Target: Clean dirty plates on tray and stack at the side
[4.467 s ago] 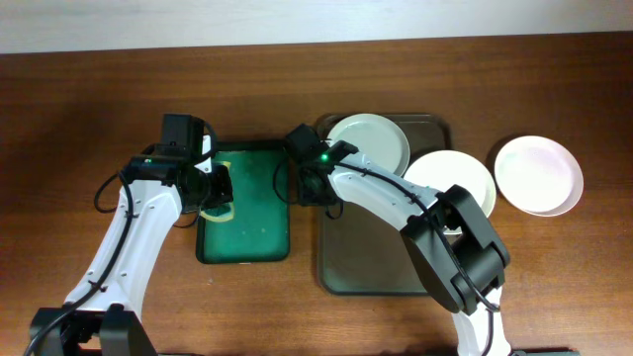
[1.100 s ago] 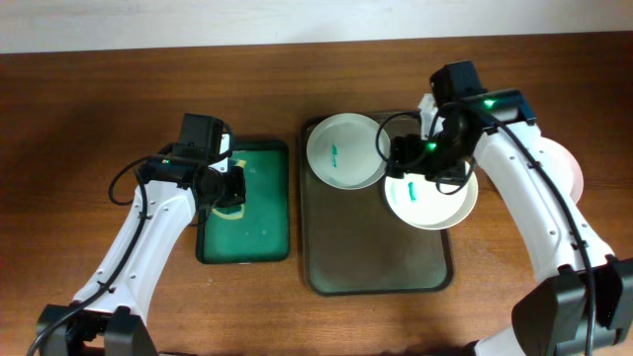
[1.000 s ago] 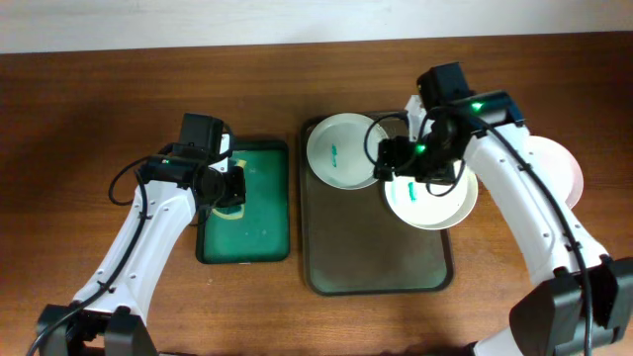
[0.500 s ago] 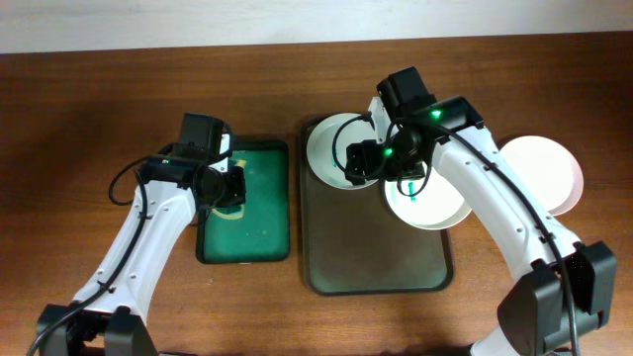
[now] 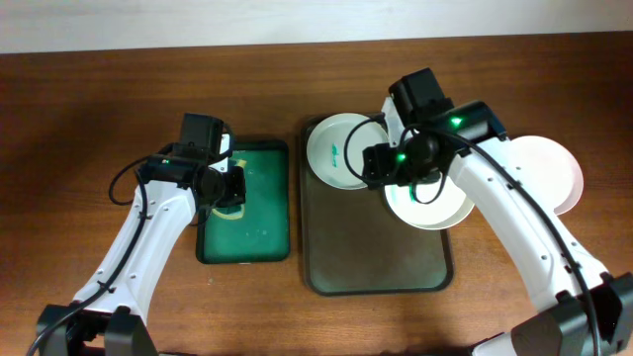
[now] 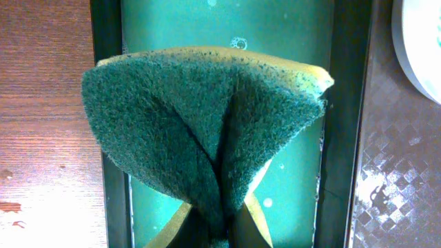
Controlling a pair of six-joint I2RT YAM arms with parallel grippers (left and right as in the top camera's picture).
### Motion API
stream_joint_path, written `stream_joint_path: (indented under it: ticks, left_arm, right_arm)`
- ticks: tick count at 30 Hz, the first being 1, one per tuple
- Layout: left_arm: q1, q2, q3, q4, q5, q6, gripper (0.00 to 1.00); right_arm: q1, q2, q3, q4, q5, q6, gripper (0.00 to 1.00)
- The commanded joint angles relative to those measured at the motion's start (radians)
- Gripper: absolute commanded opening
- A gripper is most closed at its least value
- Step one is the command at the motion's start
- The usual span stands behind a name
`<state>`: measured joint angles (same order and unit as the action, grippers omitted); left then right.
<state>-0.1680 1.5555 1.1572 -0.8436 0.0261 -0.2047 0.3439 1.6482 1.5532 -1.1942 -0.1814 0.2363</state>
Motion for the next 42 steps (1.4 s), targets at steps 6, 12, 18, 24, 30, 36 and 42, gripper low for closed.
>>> stream_joint_path:
  ticks: [6,12,18,24,30,36,42]
  left_arm:
    - [-0.002,-0.024,-0.001,0.005,-0.007,0.013,0.00]
    - [-0.002,-0.024,-0.001,0.006,-0.007,0.013,0.00]
    - [-0.002,-0.024,-0.001,0.022,-0.007,0.013,0.00]
    - [-0.002,-0.024,0.003,0.042,-0.003,0.021,0.00]
    - [-0.002,-0.024,0.003,0.048,-0.004,0.021,0.00]
    - [-0.002,-0.024,0.003,0.039,-0.003,0.020,0.00]
    - [-0.002,-0.024,0.003,0.035,-0.003,0.021,0.00]
  right_arm:
    - [-0.183,-0.006,-0.006,-0.068,0.041,0.006,0.80]
    - [-0.269,-0.005,-0.048,-0.077,0.131,0.006,0.96]
    - [-0.287,-0.005,-0.113,-0.068,0.150,0.003,0.97]
    - [-0.283,-0.005,-0.115,-0.042,0.048,0.003,0.76]
    - [-0.231,-0.004,-0.232,0.194,0.016,0.003,0.42]
    - [-0.193,-0.003,-0.377,0.407,0.005,0.003,0.45]
    - [-0.258,-0.094,-0.333,0.259,0.118,0.003,0.54]
